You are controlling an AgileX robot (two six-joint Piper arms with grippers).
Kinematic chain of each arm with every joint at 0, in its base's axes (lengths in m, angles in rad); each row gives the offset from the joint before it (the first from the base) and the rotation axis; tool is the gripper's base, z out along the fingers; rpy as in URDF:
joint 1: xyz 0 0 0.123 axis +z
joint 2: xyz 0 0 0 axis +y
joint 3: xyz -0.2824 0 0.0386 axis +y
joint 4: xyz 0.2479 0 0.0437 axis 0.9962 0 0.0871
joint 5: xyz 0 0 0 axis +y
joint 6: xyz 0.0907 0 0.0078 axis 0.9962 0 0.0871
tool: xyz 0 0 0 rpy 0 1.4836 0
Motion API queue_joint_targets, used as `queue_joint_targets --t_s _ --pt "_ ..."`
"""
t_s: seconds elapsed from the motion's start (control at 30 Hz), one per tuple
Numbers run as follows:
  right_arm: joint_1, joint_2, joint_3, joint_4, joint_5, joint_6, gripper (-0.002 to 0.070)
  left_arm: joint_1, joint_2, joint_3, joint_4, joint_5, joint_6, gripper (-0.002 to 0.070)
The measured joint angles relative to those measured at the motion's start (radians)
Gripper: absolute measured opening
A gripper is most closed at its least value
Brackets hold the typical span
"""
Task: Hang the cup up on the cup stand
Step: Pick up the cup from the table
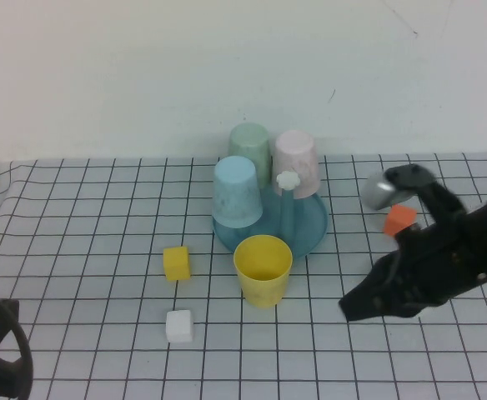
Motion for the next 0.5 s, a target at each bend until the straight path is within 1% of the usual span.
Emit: queue_joint_targets --t_s 0.13,0.33,0.5 --pt "0.016 0.044 -0.004 0.052 0.066 0.0 -0.0001 0.0 0.0 0.0 -0.001 0.007 0.0 -0.0001" --pt "0.016 0.075 -0.005 0.067 0.205 0.0 -0.0001 0.0 0.0 0.0 -0.004 0.055 0.0 -0.0001" --pt "0.016 0.075 -0.006 0.067 0.21 0.0 -0.0001 0.0 0.0 0.0 0.008 0.062 0.0 -0.0001"
